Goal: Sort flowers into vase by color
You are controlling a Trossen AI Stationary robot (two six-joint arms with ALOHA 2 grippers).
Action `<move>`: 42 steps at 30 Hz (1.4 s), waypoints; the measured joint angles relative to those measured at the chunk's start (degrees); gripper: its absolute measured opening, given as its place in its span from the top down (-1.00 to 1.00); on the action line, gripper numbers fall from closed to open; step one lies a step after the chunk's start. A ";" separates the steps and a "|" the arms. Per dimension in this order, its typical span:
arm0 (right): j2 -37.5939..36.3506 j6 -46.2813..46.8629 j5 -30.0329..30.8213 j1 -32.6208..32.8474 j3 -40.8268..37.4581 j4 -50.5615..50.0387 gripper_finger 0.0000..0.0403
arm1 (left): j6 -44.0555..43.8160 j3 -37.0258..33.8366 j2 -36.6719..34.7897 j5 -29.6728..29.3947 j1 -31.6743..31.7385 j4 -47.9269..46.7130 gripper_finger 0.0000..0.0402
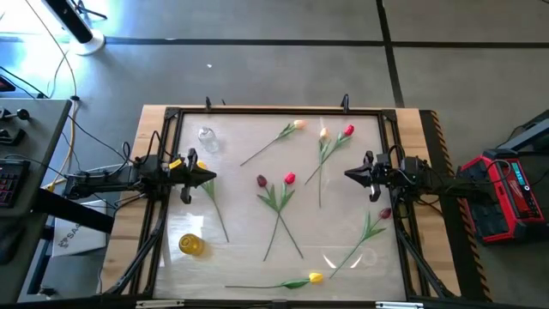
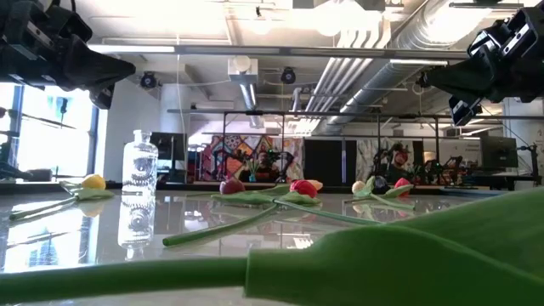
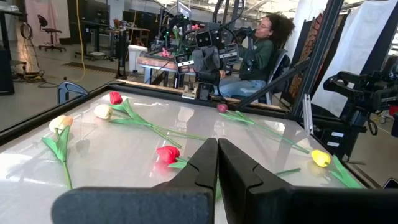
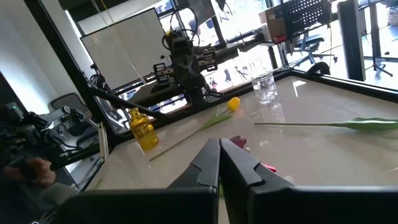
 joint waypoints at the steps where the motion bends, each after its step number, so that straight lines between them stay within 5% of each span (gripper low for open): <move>1: 0.00 0.00 0.02 0.02 0.00 0.02 1.00 | -0.02 -0.01 0.01 0.00 0.00 0.00 1.00; 25: 0.01 -1.79 3.11 -0.11 -0.02 0.05 1.00 | 5.59 0.00 0.00 -3.12 -0.01 8.25 1.00; 31: 0.00 -8.09 12.68 -0.11 -0.04 4.33 1.00 | 5.60 -0.01 0.00 -7.44 -0.02 8.34 1.00; 38: 0.00 -1.27 24.86 -0.11 -0.04 7.18 1.00 | 6.58 0.01 0.01 -10.73 -0.02 15.69 1.00; 42: 0.02 -1.05 26.58 -0.13 -0.04 4.68 1.00 | 6.46 0.01 0.15 -15.15 0.00 17.43 1.00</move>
